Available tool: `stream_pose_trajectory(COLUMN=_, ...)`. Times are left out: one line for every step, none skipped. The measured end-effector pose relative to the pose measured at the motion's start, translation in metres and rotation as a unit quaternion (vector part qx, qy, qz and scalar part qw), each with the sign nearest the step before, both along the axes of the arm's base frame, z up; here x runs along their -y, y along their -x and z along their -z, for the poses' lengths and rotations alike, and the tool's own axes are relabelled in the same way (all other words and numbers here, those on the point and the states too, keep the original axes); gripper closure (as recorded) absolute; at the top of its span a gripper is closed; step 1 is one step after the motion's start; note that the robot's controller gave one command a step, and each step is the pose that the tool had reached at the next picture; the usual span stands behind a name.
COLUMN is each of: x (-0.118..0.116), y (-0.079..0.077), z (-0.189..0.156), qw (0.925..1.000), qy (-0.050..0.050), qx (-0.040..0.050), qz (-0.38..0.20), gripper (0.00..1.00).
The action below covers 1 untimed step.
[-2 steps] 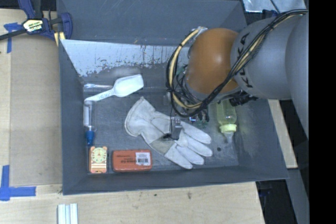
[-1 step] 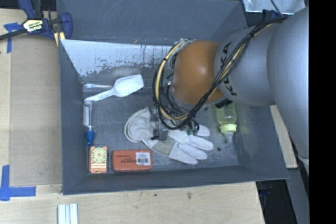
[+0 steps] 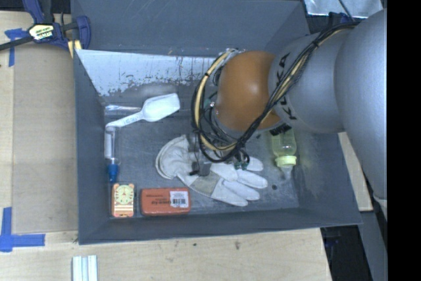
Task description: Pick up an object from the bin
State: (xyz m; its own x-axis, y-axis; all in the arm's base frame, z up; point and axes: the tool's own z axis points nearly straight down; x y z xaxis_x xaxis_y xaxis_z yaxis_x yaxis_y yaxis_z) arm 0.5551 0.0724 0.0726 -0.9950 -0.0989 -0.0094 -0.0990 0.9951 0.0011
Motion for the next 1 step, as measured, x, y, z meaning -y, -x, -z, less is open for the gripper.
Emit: stream_pose_trajectory(x=0.0112, y=-0.0025, z=-0.1141, qw=0.9999, qy=0.001, qx=-0.0033, qz=-0.012, gripper=1.0)
